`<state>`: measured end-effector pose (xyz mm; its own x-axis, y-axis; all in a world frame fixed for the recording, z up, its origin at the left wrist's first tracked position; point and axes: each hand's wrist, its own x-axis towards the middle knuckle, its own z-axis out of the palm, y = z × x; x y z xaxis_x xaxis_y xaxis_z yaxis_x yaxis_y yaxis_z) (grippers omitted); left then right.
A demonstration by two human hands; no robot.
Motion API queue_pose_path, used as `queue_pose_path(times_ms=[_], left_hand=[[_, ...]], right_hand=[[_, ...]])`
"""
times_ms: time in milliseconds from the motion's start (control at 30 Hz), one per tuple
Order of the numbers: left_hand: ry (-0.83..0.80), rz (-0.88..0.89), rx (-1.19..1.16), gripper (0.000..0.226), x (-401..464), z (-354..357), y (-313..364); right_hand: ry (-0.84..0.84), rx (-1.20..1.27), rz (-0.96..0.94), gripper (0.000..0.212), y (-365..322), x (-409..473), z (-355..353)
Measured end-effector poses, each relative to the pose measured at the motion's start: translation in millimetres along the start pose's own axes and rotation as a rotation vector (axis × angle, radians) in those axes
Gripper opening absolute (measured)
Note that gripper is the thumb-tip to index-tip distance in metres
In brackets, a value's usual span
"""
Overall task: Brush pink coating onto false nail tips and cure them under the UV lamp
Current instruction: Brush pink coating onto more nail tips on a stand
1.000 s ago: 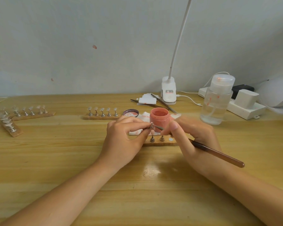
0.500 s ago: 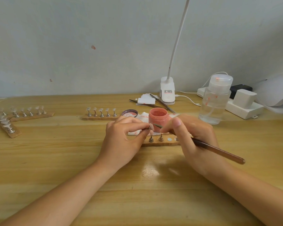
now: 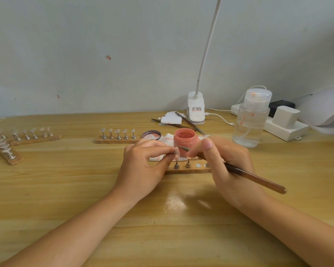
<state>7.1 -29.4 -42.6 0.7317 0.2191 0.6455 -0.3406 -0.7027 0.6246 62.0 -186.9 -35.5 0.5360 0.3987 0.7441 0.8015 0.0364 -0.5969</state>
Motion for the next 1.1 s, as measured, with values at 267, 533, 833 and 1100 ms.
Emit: queue_pose_path(times_ms=[267, 533, 833, 1100], left_hand=[[0.005, 0.047, 0.024, 0.011, 0.1, 0.5, -5.5], [0.030, 0.083, 0.010, 0.016, 1.4, 1.4, -7.1], [0.035, 0.038, -0.020, 0.012, 0.2, 1.1, -3.2], [0.029, 0.043, -0.026, 0.009, 0.3, 0.7, -2.3]], right_hand=[[0.004, 0.018, 0.035, 0.046, -0.6, -0.3, -0.6], [0.024, 0.048, 0.074, 0.046, -0.8, -0.6, 0.0], [0.028, 0.089, 0.140, 0.046, -2.3, -0.6, 0.9], [0.027, 0.080, 0.160, 0.044, -3.0, -1.0, 0.6]])
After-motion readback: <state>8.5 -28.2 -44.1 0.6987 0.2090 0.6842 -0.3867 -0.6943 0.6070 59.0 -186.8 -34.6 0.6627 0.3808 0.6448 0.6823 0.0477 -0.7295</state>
